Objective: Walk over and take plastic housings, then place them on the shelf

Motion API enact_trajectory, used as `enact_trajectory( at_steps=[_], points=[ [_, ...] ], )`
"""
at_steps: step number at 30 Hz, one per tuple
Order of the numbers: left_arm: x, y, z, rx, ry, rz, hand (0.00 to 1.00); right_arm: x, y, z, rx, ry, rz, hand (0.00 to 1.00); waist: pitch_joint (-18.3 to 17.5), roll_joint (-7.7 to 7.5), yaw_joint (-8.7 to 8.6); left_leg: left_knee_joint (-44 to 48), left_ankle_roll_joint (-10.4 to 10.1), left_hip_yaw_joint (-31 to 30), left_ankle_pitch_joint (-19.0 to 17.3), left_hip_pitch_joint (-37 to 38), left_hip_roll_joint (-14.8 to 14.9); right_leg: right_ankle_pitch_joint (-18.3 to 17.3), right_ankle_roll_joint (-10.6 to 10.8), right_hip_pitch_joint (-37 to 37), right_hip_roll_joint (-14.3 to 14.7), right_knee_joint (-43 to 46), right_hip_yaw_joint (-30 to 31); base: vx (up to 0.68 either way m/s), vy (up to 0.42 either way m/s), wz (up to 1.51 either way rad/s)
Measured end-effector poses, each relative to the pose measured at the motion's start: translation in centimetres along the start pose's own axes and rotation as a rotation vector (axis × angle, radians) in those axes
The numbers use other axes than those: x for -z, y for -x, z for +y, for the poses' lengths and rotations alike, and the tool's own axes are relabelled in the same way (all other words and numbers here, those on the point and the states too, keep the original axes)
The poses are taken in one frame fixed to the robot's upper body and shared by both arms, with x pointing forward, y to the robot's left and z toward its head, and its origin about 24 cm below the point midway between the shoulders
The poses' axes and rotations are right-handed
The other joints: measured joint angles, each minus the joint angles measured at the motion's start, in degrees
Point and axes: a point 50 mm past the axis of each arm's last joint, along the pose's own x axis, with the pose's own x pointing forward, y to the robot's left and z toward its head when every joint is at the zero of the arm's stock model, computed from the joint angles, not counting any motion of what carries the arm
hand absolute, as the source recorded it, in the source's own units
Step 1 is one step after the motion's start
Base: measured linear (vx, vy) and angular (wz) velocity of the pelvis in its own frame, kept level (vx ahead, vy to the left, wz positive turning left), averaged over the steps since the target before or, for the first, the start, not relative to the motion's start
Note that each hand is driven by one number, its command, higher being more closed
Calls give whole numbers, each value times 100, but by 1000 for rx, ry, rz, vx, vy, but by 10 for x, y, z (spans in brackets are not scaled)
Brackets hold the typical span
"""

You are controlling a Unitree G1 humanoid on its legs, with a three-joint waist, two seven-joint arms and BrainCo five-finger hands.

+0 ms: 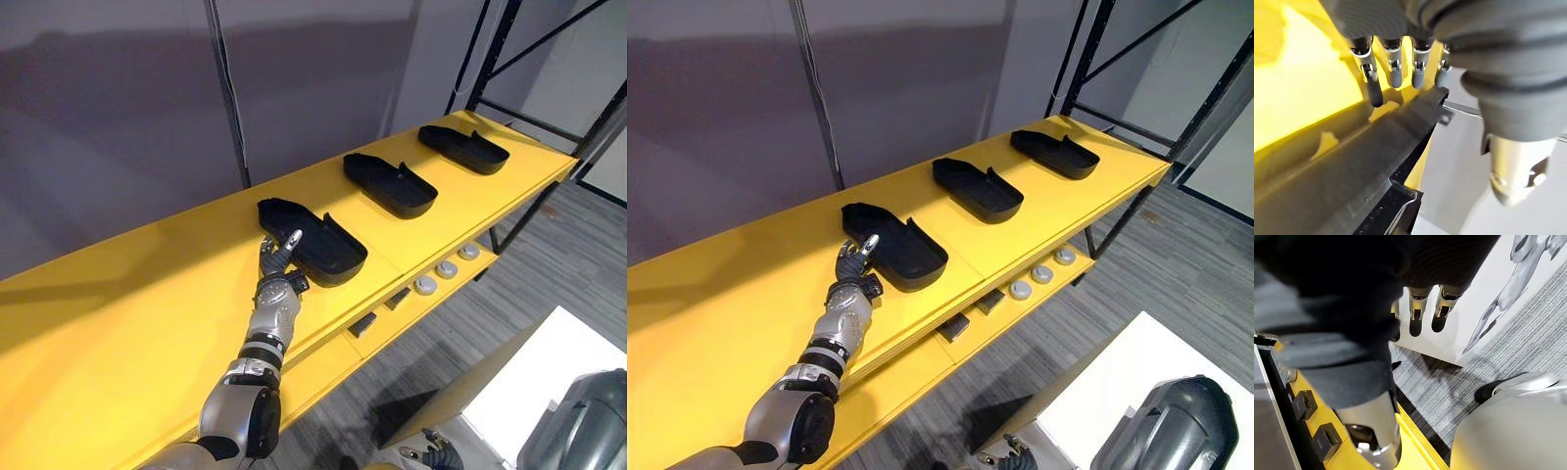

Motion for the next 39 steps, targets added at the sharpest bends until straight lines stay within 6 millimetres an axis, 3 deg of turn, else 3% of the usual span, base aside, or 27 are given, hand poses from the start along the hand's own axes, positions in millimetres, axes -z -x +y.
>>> enact_trajectory(
  at_steps=[5, 7, 12, 18, 19, 22, 23, 26, 31, 39],
  points=[
    [-19, 4, -8, -1, 4, -90, 0, -2, 0, -1, 2, 2, -8, 0, 107, 21, 0, -4, 17, -2, 12, -2, 14, -1, -2, -3, 17, 10, 1, 0, 0, 0],
    [-44, 9, -13, -6, 15, -205, 0, -2, 1, -1, 3, 1, -13, 0, 132, 26, 4, -2, 23, -2, 16, -2, 11, -5, -6, -1, 15, 12, 2, 0, 0, 0],
    [-80, 27, -16, 2, 46, -412, 0, 0, 2, -2, 9, 0, -12, 0, 134, 25, 81, 15, 24, -4, 15, 3, 14, -12, -15, 16, 13, 12, -7, -24, 15, 1],
    [-80, 55, -12, 41, -2, -543, 0, 6, 6, -6, 22, -7, -2, 0, 133, 23, 232, 31, 26, -59, 13, 6, 22, -13, -18, 56, 3, 8, -100, -49, 18, 6],
    [-79, 63, -16, 86, -38, -576, 0, 10, 7, -7, 26, -11, 7, 0, 132, 22, 324, 40, 26, -79, 12, 5, 25, -13, -18, 71, 1, 4, -112, -48, 16, 12],
    [-80, 81, -24, 203, -112, -658, 0, 12, 8, -8, 22, -24, 13, 0, 129, 22, 379, 52, 28, -146, 11, 6, 28, -12, -19, 118, -4, -29, -158, -40, 14, 10],
    [-80, 85, -27, 236, -126, -677, 100, 13, 9, -8, 22, -26, 15, 0, 123, 23, 398, 54, 30, -147, 10, 5, 30, -8, -23, 124, -4, -43, -159, -33, 16, 3],
    [-73, 105, -43, 453, -181, -725, 100, 17, 10, -11, 29, -39, 28, 0, 90, 28, 468, 49, 30, -152, 9, -2, 37, 4, -37, 141, 4, -100, -162, 0, 0, 0],
    [-44, 122, -57, 772, -174, -611, 100, 23, 9, -13, 20, -42, 64, 0, 39, 42, 427, 8, 36, -152, 10, -22, 54, 63, -48, 163, 25, -237, -160, 0, 0, 0],
    [-7, 115, -48, 974, -293, -428, 100, 22, 5, -19, 4, -13, 85, 0, -39, 163, 283, 8, 43, -154, 14, -103, 66, 457, -32, 409, 30, -961, -150, -8, 7, -1]
  ],
)
